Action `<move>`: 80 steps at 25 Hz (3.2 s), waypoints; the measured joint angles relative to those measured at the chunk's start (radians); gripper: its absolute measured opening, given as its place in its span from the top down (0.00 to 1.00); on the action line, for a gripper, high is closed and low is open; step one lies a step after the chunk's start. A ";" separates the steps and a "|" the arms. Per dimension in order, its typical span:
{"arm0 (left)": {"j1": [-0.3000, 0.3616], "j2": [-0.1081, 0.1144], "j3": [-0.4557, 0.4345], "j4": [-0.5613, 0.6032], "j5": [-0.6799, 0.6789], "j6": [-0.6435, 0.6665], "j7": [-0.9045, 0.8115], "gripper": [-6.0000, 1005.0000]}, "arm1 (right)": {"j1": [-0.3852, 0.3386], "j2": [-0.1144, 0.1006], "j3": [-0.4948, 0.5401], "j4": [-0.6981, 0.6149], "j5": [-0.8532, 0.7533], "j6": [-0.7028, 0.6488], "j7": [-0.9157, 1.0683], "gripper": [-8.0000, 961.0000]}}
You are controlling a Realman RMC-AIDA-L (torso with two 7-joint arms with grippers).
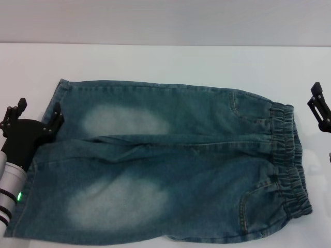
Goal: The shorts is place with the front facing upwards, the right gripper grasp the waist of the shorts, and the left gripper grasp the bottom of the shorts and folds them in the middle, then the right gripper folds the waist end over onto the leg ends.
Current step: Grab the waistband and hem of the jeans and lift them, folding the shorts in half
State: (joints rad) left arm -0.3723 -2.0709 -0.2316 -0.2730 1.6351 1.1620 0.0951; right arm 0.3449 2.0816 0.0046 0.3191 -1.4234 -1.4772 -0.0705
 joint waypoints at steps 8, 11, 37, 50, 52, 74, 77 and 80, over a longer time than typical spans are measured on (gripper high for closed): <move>0.003 0.000 0.000 0.000 0.000 0.001 0.000 0.22 | -0.002 0.000 0.000 0.001 -0.003 0.005 -0.001 0.15; 0.006 0.001 0.001 0.000 0.000 0.004 0.000 0.22 | -0.003 0.000 0.000 0.014 -0.003 -0.001 0.000 0.15; -0.027 0.346 -0.377 -0.669 0.085 -0.590 0.132 0.22 | -0.149 -0.263 0.941 0.957 -0.005 1.223 -0.600 0.15; 0.234 0.017 -1.412 -1.115 0.536 -1.717 0.563 0.21 | -0.201 -0.072 1.474 1.095 -0.643 2.051 -0.274 0.15; 0.237 0.017 -1.406 -1.123 0.540 -1.731 0.560 0.21 | -0.203 -0.035 1.516 1.153 -0.760 2.147 -0.225 0.15; 0.351 0.015 -1.482 -1.324 0.534 -2.027 0.572 0.22 | -0.120 -0.022 2.030 1.141 -0.626 2.838 -0.300 0.15; 0.352 0.015 -1.515 -1.315 0.533 -2.094 0.572 0.22 | -0.122 -0.021 2.061 1.087 -0.590 2.870 -0.338 0.15; 0.352 0.015 -1.522 -1.315 0.533 -2.112 0.571 0.22 | -0.129 -0.018 2.081 1.042 -0.563 2.894 -0.379 0.15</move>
State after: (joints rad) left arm -0.0200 -2.0562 -1.7539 -1.5881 2.1682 -0.9495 0.6662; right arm 0.2160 2.0640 2.0861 1.3609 -1.9859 1.4172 -0.4496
